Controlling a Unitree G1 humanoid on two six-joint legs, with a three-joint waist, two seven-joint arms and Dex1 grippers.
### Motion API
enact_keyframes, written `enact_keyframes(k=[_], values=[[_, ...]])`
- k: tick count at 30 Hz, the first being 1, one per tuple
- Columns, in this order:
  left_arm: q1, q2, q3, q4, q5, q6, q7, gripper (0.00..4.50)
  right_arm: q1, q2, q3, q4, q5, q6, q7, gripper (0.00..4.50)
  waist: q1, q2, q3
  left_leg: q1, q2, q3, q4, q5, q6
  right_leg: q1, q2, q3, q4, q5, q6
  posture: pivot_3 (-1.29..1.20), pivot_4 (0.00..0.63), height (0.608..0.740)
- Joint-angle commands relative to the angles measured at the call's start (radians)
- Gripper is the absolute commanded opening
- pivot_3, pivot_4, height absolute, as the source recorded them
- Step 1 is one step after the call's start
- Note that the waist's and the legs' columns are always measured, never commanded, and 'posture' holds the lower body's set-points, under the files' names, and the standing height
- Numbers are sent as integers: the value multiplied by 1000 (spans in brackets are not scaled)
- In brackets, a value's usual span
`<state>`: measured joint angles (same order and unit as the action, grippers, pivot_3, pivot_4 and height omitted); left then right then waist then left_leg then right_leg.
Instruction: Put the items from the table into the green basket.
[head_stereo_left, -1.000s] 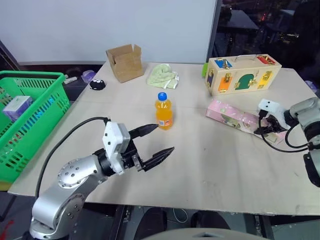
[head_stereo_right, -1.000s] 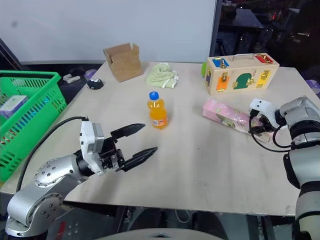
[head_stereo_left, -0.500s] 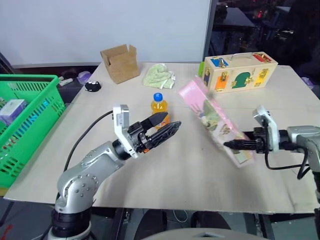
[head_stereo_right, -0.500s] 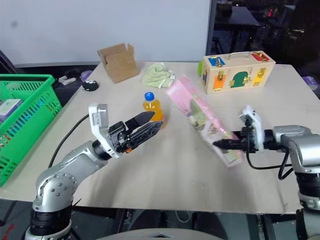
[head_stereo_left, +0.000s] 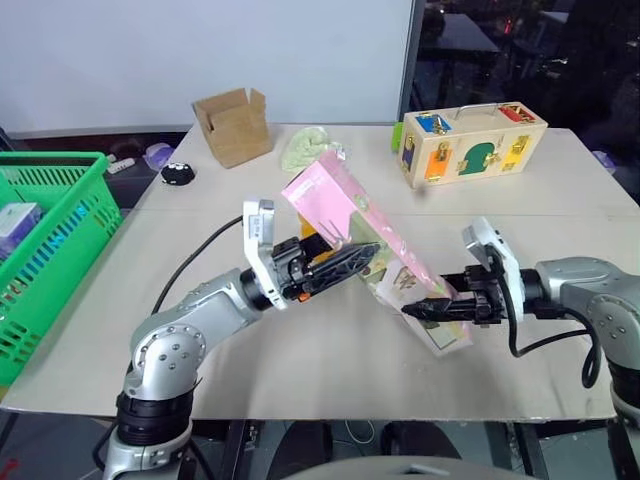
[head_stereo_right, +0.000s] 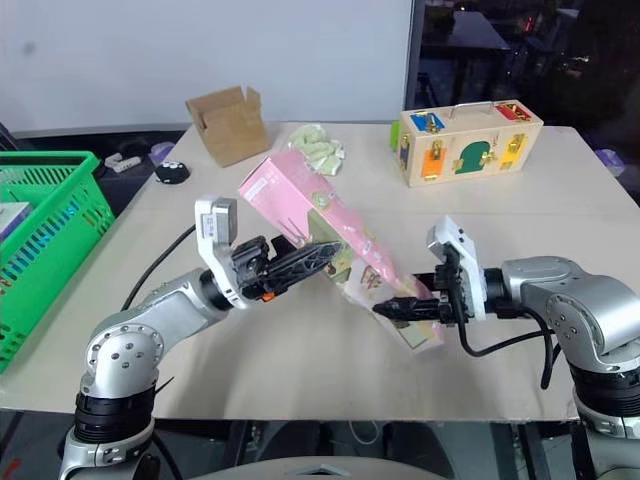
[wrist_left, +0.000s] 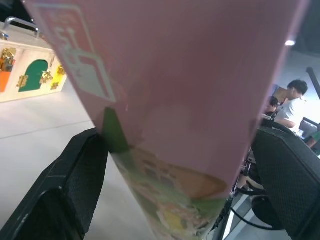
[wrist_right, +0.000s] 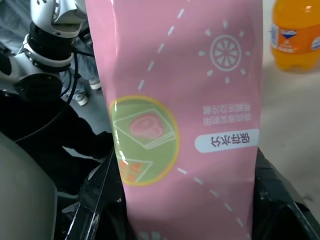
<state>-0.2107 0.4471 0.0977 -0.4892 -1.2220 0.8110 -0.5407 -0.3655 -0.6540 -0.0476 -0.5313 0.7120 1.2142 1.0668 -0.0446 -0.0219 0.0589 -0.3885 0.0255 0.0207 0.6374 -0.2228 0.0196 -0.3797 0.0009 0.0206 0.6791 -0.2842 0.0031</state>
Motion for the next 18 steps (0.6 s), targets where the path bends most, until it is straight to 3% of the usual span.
enact_keyframes(k=[1,2,3,4,5,6,7,8,18], values=[[3,-8,1,-24,-31,-1,2,4500,-18,-12,15,-4,54,-41,10,2164,1,0,0,0,0,0,0,0,0,0,0,0,0,0,0,-60,0,740],[6,-9,1,-26,-34,-1,3,4500,-20,-15,18,1,64,-45,18,2164,0,0,0,0,0,0,0,0,0,0,0,0,0,0,0,-55,0,740],[11,-9,3,-30,-36,-1,3,3977,-24,-14,17,8,73,-52,20,2140,1,0,0,0,0,0,0,0,0,0,0,0,0,0,0,-53,0,740],[17,-8,5,-34,-41,-1,4,3735,-31,-11,14,20,86,-53,20,2742,1,0,0,0,0,0,0,0,0,0,0,0,0,0,0,-51,0,740],[22,-7,8,-37,-39,-4,6,3113,-34,-20,20,25,86,-67,29,3222,1,0,0,0,0,0,0,0,0,0,0,0,0,0,0,-48,0,740],[25,-7,10,-39,-40,-6,8,2873,-36,-25,24,29,85,-78,30,3470,1,0,0,0,0,0,0,0,0,0,0,0,0,0,0,-48,0,740],[26,-7,12,-40,-39,-8,10,2438,-37,-26,24,33,89,-83,28,4089,1,0,0,0,0,0,0,0,0,0,0,0,0,0,0,-45,0,740],[26,-8,13,-41,-39,-10,12,2438,-37,-27,25,36,91,-91,26,4440,1,0,0,0,0,0,0,0,0,0,0,0,0,0,1,-41,0,740],[35,50,128,-90,-100,-31,81,2438,-2,-24,-18,75,38,-267,-59,4440,4,0,0,0,0,0,0,0,0,0,-1,0,0,0,1,-9,0,740]])
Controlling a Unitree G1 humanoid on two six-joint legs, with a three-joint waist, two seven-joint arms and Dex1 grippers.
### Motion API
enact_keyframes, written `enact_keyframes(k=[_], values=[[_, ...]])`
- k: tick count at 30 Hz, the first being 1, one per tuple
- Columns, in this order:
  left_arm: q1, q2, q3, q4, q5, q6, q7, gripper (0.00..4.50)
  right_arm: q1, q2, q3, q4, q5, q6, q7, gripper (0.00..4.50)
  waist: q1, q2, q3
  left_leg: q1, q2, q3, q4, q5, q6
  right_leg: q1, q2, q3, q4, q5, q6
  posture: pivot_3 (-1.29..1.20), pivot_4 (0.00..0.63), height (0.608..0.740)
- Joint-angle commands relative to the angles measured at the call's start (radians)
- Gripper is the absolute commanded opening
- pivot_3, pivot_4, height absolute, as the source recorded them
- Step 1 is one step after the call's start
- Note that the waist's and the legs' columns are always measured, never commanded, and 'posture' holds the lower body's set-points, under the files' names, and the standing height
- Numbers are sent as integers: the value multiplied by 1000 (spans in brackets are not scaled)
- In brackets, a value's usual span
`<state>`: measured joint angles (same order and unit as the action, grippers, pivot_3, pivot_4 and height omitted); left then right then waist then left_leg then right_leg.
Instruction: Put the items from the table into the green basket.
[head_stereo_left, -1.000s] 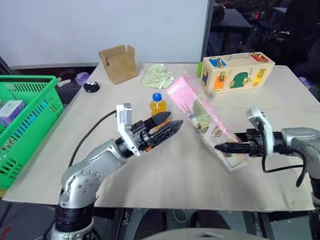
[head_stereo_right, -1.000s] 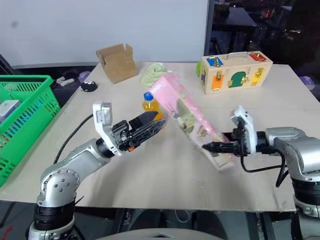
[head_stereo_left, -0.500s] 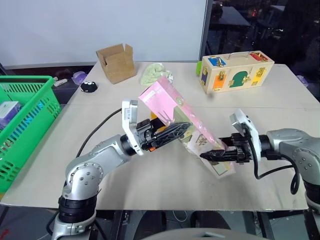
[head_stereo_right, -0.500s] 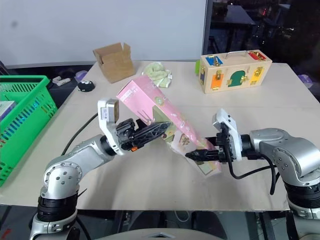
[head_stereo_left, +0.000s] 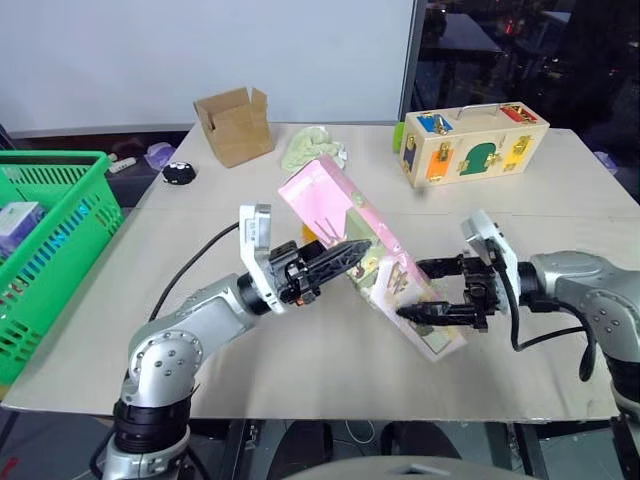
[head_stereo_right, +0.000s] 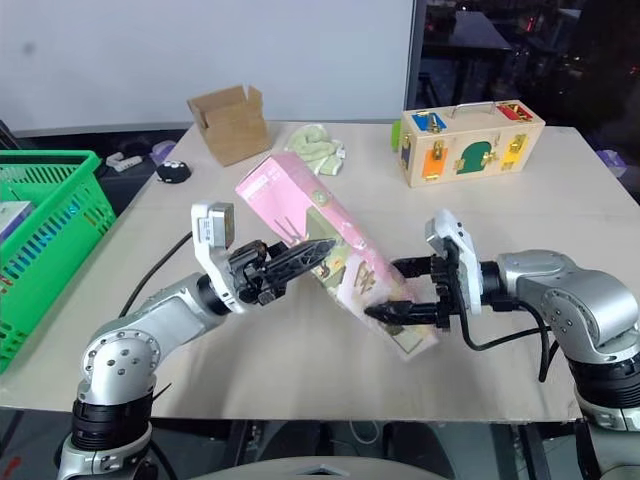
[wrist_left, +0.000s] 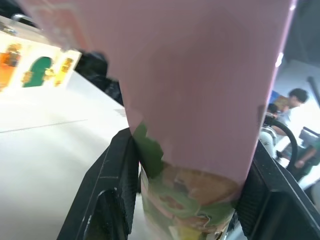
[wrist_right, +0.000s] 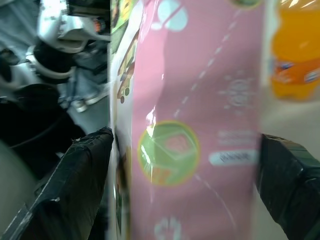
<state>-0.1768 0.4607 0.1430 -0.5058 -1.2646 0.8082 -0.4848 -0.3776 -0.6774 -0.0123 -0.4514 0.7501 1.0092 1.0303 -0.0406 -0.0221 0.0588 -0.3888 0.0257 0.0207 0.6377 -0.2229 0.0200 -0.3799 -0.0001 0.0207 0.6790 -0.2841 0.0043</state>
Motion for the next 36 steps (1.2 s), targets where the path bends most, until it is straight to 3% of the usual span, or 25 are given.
enact_keyframes(k=[1,5,9,14,20,28,32,36], values=[[4,50,103,-82,-75,-29,37,2438,17,-2,-59,-5,-1,-76,-31,4440,1,0,0,0,1,0,0,0,0,0,-1,0,0,0,0,-9,0,740],[62,130,246,-132,-178,-42,113,2438,47,20,-50,-21,-34,-172,-63,4440,2,-1,0,0,1,0,0,0,0,0,-1,0,0,0,-1,18,0,740],[206,221,464,-189,-293,-74,206,2438,-23,145,57,-3,-97,-297,-100,4440,0,-2,0,2,4,1,-1,0,0,0,-1,2,0,0,-1,152,0,740],[330,270,637,-213,-340,-120,274,2438,-93,252,190,64,-215,-437,-110,4440,70,-3,-1,4,6,1,-2,0,-1,1,0,-1,1,0,-1,268,0,740],[473,278,819,-228,-297,-169,326,2438,-194,384,311,207,-279,-547,-64,4440,155,-5,-1,1,5,1,-2,0,-1,0,-4,-2,-2,0,-6,402,0,740],[538,325,1015,-199,-152,-238,388,2438,-325,551,358,378,-359,-669,-85,4440,269,-11,-6,-12,6,1,-2,-3,-6,-13,-7,-8,-2,0,-9,497,0,740],[485,451,1076,-31,1,-248,375,2438,-378,633,337,422,-423,-683,-216,4440,318,-14,-8,-16,6,1,-3,-3,-7,-17,-8,-11,-3,-1,-9,492,0,740],[417,615,1029,224,229,-274,264,2438,-415,694,334,434,-495,-648,-360,4440,354,-14,-9,-29,8,4,-4,-2,-11,-29,-14,-21,-3,0,-9,455,0,740]])
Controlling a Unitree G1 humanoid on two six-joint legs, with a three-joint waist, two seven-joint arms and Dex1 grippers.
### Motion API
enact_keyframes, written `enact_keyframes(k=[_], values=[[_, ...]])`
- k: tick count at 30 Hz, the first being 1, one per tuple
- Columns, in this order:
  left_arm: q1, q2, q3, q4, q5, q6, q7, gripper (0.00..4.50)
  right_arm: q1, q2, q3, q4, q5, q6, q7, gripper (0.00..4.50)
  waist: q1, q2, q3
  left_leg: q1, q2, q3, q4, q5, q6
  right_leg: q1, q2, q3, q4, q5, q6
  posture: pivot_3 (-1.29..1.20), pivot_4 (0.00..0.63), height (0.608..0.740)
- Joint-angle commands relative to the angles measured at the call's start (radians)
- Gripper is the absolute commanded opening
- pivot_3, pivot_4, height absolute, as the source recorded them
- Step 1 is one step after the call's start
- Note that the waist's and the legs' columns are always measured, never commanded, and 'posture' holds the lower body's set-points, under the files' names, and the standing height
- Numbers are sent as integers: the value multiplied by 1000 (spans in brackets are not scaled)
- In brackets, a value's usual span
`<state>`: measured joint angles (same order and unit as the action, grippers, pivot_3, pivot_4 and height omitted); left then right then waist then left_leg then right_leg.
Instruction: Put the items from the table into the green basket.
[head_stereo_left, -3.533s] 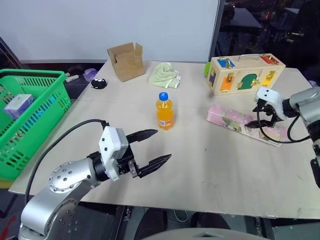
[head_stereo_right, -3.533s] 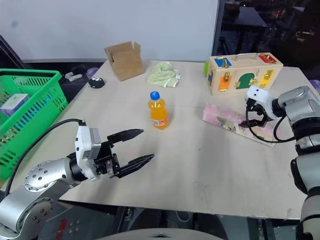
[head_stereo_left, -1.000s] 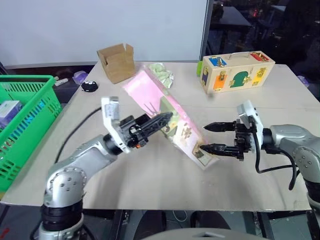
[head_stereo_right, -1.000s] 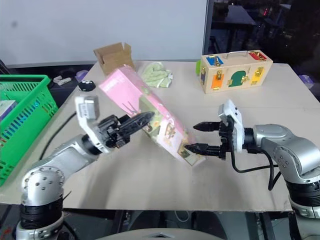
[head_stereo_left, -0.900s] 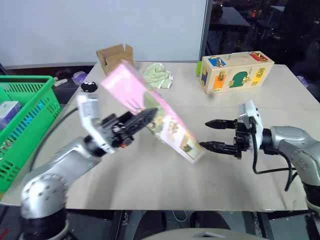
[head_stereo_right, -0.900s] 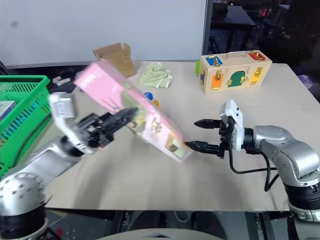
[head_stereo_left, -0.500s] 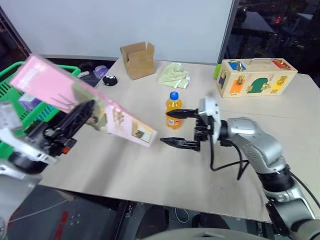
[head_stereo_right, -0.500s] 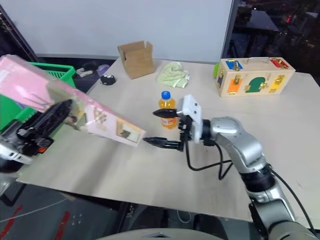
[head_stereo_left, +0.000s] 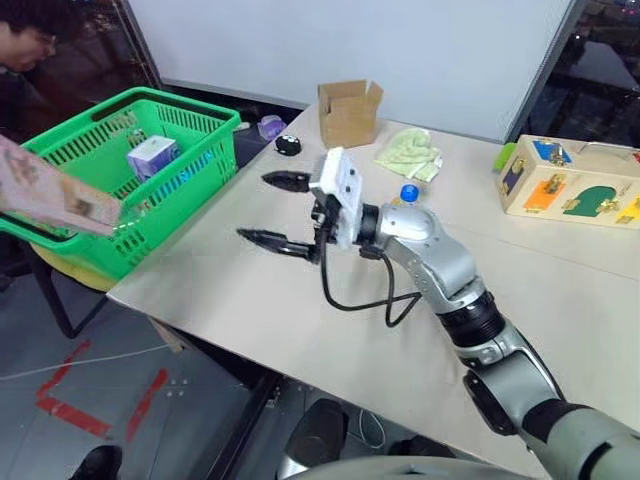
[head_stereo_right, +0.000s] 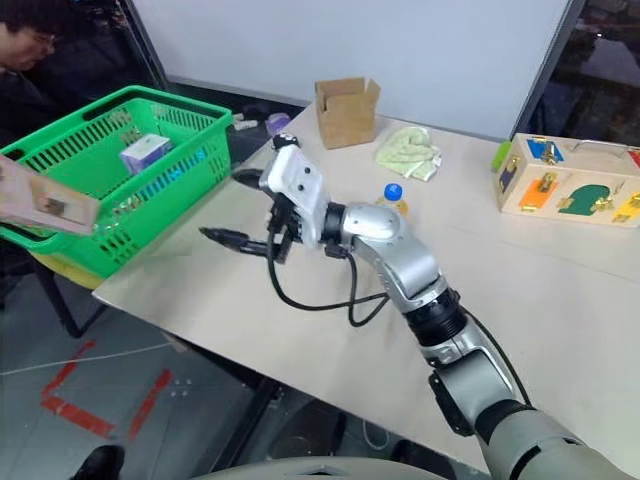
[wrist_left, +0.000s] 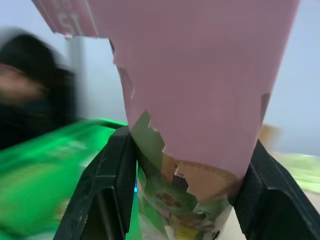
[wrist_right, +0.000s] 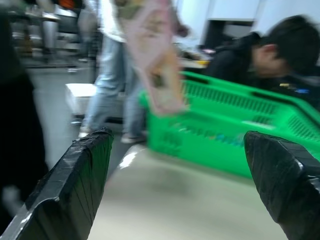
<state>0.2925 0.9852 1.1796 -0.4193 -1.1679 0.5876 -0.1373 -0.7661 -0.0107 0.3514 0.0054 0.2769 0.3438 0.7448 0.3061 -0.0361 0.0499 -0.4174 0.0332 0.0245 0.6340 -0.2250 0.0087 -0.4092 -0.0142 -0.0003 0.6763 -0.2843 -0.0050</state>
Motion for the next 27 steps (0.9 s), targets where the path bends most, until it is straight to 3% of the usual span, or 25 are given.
enact_keyframes(k=[1,6,10,13,17,22,23,25,27], values=[[-81,137,-39,230,188,-87,-127,2438,-33,41,-29,-33,-22,41,-98,4440,18,-5,-2,0,0,2,0,0,0,0,-4,-3,0,0,0,436,0,740],[-299,307,-240,618,382,-230,-290,2438,-62,76,-43,-87,-36,167,-197,4440,15,-6,-3,-7,7,10,0,0,-2,-4,-4,-19,-2,0,0,373,0,740],[-597,387,-469,881,474,-320,-406,2438,-81,58,-62,-154,-10,294,-224,4440,2,-8,-5,-14,10,14,0,1,-4,-7,-6,-27,-3,2,2,306,0,740],[-878,385,-637,1090,555,-375,-501,2438,-81,31,-70,-203,9,365,-223,4440,-18,-10,-6,-16,10,19,2,1,-4,-6,-3,-32,-3,2,3,286,0,740],[-1138,348,-768,1311,685,-443,-560,2438,-75,13,-80,-226,21,395,-228,4440,-63,-13,-8,-16,11,23,5,3,0,-4,-2,-33,-2,3,3,245,0,740],[-1215,302,-828,1535,816,-538,-529,2438,-68,-6,-79,-249,37,383,-210,4440,-129,-15,-10,-15,12,23,8,5,2,-4,-1,-32,4,3,3,213,0,740],[-1203,297,-827,1568,834,-555,-506,2870,-67,-11,-78,-255,42,380,-204,4500,-142,-16,-10,-15,12,23,8,5,2,-4,-1,-32,5,3,3,207,0,740],[-1184,293,-798,1613,838,-573,-456,3256,-65,-18,-80,-273,53,363,-191,4500,-172,-16,-10,-15,14,22,9,5,2,-4,-2,-32,5,3,3,199,0,740],[-1173,295,-766,1616,823,-580,-465,4055,-61,-19,-91,-287,71,371,-188,4500,-200,-19,-11,-15,16,22,10,5,2,-4,-4,-31,5,3,3,202,0,740]])
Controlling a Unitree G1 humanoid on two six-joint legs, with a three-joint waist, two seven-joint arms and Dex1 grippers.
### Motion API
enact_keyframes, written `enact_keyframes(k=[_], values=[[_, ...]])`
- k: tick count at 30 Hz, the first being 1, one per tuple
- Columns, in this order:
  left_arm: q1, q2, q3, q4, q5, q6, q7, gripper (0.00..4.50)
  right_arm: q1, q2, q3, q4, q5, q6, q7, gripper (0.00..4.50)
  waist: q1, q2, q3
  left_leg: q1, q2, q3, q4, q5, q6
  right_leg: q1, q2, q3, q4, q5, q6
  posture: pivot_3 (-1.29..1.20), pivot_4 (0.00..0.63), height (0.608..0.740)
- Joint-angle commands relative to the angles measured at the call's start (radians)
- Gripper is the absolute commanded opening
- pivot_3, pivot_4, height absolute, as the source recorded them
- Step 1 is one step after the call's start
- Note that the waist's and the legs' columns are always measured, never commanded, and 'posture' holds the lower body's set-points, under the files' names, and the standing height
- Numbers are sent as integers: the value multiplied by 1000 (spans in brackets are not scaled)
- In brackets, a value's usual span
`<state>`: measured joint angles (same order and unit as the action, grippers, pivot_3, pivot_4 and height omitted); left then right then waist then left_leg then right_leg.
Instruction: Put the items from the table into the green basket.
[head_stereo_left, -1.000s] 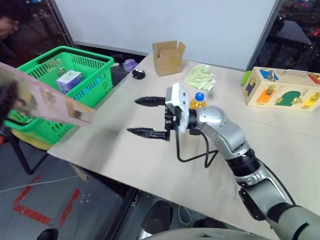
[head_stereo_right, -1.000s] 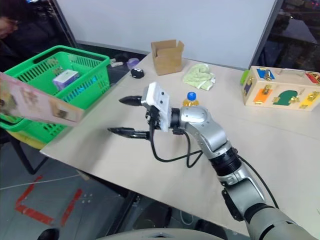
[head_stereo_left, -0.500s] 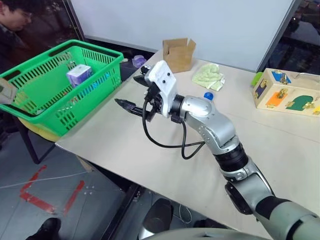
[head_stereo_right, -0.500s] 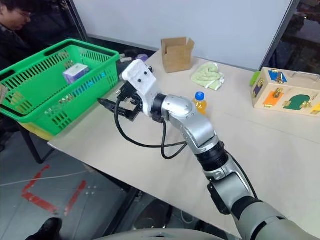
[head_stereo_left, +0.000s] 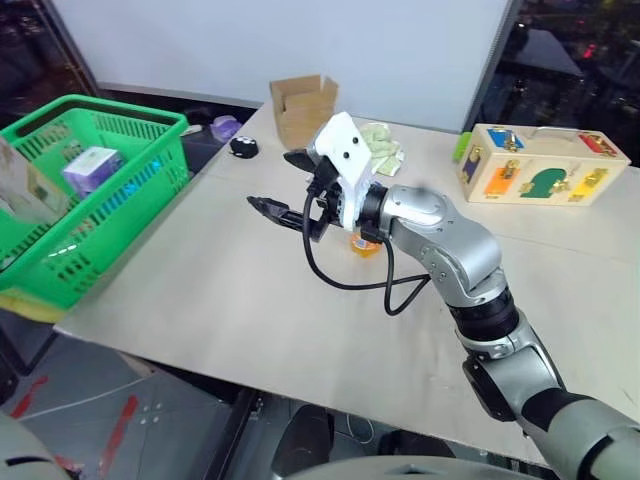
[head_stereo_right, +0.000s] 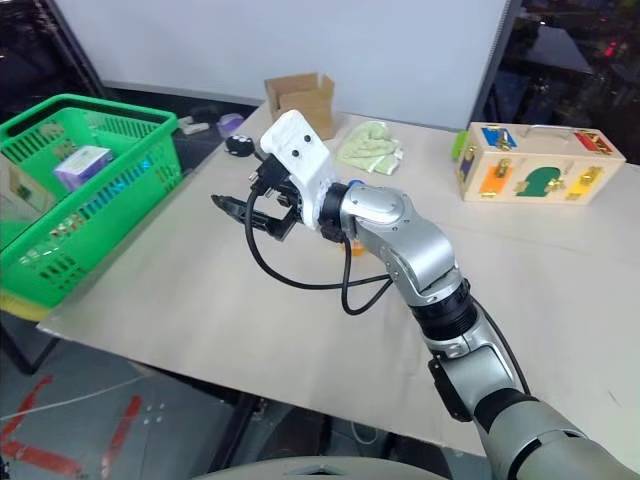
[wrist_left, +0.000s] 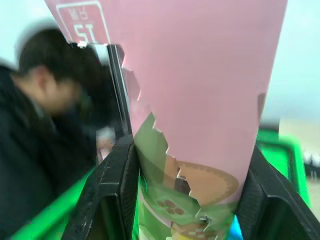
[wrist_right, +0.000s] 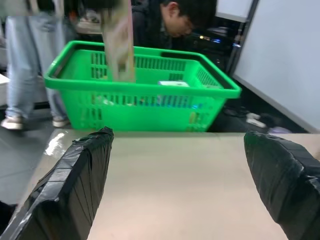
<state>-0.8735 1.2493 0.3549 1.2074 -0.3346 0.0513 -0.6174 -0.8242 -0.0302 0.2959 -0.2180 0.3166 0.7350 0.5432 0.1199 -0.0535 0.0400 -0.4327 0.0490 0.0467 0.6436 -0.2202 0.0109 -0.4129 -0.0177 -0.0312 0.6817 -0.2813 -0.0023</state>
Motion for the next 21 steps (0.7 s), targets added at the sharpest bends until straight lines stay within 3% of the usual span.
enact_keyframes(k=[1,10,12,15,18,21], values=[[-3,32,75,-17,-25,-37,-3,4442,-2,-2,-38,-67,36,-17,12,4500,-25,-3,-1,0,4,-1,0,0,0,0,0,1,0,0,0,202,0,740],[187,29,219,-257,-126,111,-164,4442,7,-29,-39,-74,50,-26,21,4500,-60,-2,-1,4,6,0,2,0,0,0,-1,6,7,0,-1,231,0,740],[349,-44,314,-597,-290,333,-254,4442,22,-60,-47,-68,49,-32,33,4500,-61,-1,-1,4,7,-1,4,0,0,0,-1,7,9,0,-1,232,0,740],[570,-151,374,-1022,-438,520,-270,4442,64,-133,-58,-83,56,-35,74,4500,-54,0,-1,4,7,0,5,0,-1,0,-6,8,11,0,-1,219,0,740],[693,-258,345,-1303,-512,607,-208,4442,120,-212,-82,-114,71,-33,108,4500,-54,1,-1,6,5,4,5,-1,-3,2,-14,6,11,0,-1,187,0,740],[738,-340,195,-1448,-432,577,-156,4442,188,-296,-97,-162,46,-30,107,4500,-55,5,-1,7,5,5,5,0,-1,3,-14,6,13,0,-1,144,0,740]])
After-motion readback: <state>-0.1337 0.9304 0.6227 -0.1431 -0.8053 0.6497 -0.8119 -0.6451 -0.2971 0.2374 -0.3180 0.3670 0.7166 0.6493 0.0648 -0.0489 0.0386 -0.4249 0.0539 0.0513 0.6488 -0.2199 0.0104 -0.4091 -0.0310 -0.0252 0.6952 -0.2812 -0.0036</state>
